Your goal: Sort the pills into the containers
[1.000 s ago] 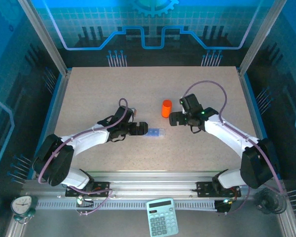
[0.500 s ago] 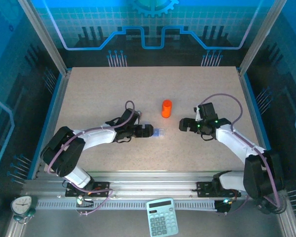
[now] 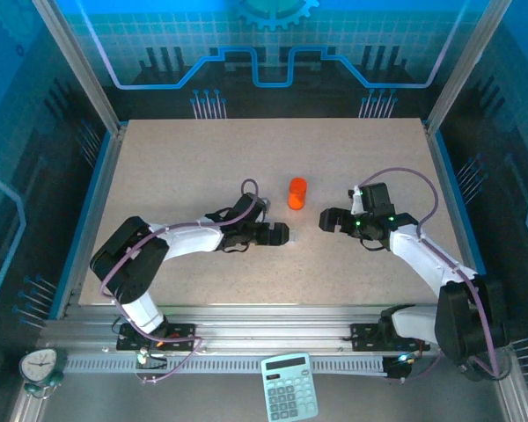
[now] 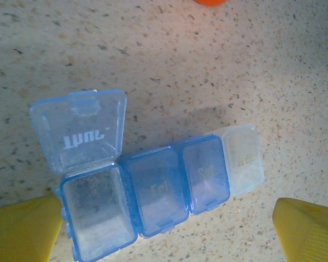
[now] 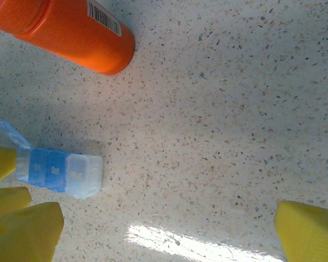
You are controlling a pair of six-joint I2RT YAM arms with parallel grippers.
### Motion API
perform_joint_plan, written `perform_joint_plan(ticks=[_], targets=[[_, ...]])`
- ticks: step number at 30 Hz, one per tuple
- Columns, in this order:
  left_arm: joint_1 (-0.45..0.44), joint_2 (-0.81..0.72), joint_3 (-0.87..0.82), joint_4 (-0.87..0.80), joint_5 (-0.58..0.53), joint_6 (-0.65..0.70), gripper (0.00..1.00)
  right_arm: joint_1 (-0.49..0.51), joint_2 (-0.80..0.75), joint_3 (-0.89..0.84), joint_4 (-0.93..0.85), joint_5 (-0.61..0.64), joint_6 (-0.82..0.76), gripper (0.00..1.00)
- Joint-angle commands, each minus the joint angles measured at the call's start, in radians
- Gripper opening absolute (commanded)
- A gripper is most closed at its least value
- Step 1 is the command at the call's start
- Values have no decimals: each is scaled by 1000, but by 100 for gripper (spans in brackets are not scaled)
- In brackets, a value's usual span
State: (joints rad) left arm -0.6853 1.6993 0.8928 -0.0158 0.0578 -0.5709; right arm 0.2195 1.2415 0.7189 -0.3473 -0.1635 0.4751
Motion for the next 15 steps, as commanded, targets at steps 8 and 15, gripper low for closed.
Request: perform_joint_plan(ticks=[8, 15], targets=[[-58, 60, 87, 14, -6, -29, 99, -18, -4, -15, 15, -29, 14, 100], [-93, 50, 83, 12, -53, -52, 99, -27, -26, -16, 14, -45, 33, 100]])
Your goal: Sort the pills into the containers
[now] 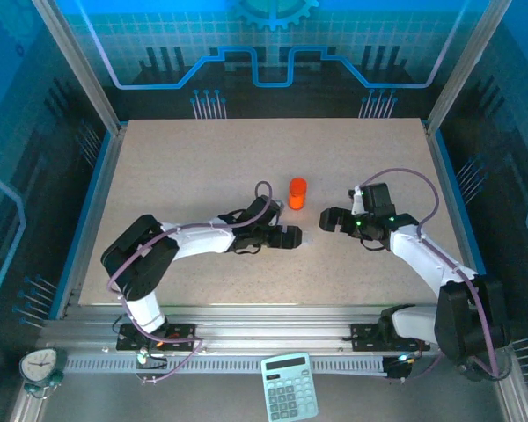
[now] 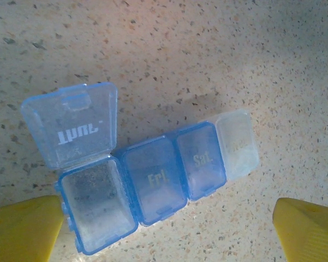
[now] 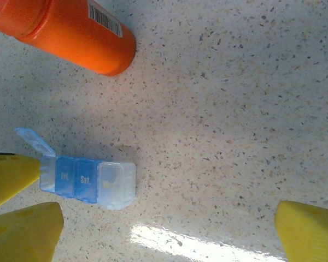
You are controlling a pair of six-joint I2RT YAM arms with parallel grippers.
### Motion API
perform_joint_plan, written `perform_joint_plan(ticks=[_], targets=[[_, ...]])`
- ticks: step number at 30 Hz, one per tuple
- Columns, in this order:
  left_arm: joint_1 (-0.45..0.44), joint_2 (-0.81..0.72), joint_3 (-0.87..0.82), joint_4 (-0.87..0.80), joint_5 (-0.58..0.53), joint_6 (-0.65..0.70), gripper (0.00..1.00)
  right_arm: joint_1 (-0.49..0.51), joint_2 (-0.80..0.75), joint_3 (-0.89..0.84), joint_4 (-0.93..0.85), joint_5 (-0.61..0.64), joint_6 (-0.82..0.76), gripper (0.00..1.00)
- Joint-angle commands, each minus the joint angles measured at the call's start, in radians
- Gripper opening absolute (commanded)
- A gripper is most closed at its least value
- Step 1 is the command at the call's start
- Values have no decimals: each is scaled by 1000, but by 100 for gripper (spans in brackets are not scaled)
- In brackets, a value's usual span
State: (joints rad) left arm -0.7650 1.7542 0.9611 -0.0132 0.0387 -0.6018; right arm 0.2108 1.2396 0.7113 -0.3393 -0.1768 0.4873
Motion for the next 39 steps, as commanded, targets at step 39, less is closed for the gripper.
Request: perform_joint_plan(ticks=[39], targets=[[488, -416, 546, -675, 157, 36, 99, 137, 268, 622, -341, 149, -90, 100]])
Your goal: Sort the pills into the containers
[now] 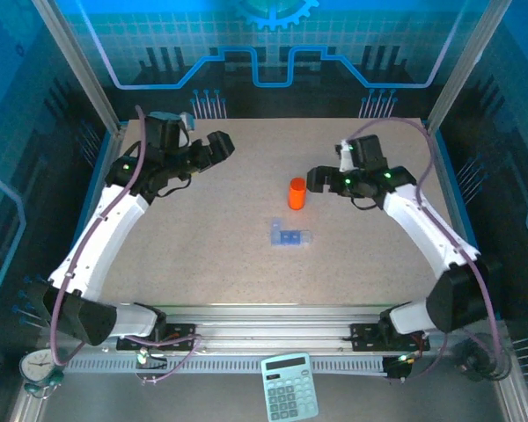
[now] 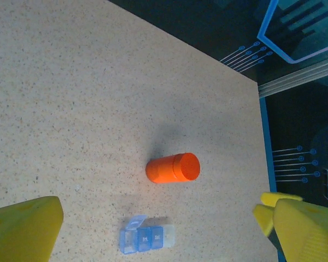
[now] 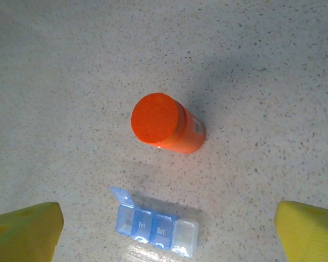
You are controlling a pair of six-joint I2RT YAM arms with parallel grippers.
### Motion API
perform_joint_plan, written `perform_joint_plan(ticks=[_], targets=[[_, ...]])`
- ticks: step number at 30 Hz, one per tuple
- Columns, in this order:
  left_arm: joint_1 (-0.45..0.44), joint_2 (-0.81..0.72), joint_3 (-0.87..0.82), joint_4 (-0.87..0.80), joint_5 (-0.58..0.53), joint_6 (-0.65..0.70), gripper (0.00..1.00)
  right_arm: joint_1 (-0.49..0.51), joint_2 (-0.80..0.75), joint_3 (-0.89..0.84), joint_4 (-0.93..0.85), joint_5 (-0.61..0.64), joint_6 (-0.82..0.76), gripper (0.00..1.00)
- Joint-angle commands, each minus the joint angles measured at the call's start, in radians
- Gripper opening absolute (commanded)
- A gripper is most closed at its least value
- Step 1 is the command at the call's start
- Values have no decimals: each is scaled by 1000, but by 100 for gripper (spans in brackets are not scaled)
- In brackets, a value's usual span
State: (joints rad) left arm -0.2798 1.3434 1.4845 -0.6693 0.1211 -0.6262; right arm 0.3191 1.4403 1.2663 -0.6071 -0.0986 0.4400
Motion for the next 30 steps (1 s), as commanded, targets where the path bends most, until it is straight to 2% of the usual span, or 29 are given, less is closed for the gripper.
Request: perform_joint_plan(ticks=[1, 9, 14, 26, 30], targets=[[6, -1, 17, -8, 71, 73, 99, 43, 112, 103, -86, 85, -50, 100], [14, 85, 77, 0, 67, 145, 99, 128, 383, 326, -188, 243, -144, 100], [26, 161, 183, -43, 92, 181, 99, 136, 472, 390, -214, 254, -165, 100], [33, 288, 206, 91, 149, 157, 99, 169, 618, 516, -275, 240, -171, 84], [33, 305, 174, 144, 157, 164, 99, 170, 652, 550, -294, 238, -152, 73]])
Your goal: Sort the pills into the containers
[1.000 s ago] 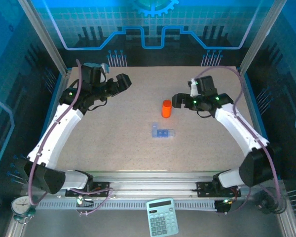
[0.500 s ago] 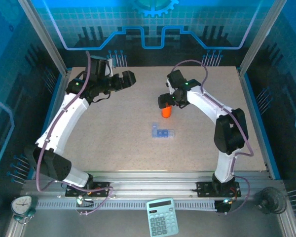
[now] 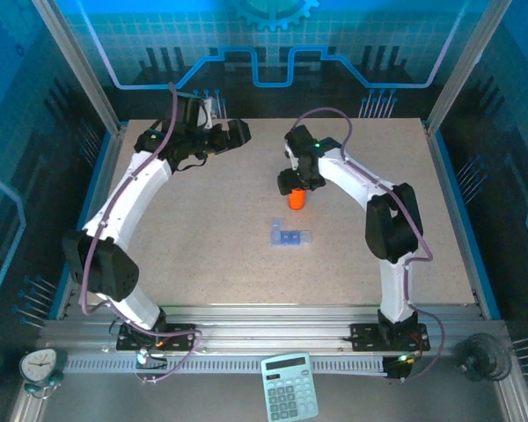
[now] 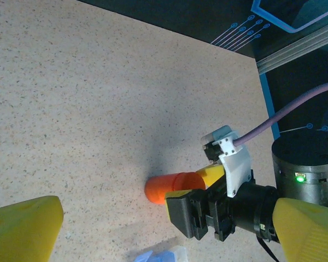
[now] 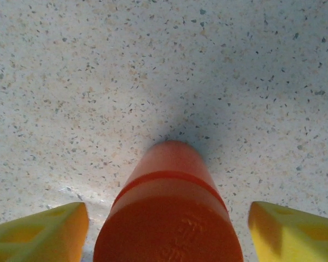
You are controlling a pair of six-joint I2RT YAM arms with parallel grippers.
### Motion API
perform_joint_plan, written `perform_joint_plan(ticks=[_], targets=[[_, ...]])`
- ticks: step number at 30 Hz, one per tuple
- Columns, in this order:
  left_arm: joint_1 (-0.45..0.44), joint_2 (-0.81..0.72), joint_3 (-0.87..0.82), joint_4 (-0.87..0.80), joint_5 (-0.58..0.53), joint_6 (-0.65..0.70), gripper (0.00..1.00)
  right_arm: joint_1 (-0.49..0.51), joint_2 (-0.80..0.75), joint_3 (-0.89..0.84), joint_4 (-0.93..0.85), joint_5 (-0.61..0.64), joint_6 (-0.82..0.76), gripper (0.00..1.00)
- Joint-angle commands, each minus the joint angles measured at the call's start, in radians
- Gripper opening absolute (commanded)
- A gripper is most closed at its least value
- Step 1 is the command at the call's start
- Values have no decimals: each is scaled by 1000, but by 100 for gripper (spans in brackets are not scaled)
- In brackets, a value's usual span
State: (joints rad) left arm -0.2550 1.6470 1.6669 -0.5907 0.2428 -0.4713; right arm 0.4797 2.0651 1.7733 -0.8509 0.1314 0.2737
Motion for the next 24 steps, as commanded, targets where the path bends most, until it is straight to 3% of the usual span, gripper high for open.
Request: perform_joint_plan(ticks=[1, 7, 9, 11, 24], targets=[[8, 5, -19, 83, 41, 8, 99, 9, 35, 53, -55, 8, 19, 71], [8, 38, -63, 154, 74, -12, 99, 15, 78, 114, -105, 21, 22, 68], [8, 52, -71, 180, 88, -24, 99, 16, 82, 126, -117, 31, 15, 59], [8, 65, -77, 208, 104, -40, 99, 15, 81, 127, -117, 36, 8, 58], [8, 65, -132, 281, 112, -51, 99, 13, 85, 134, -119, 4, -21, 71]])
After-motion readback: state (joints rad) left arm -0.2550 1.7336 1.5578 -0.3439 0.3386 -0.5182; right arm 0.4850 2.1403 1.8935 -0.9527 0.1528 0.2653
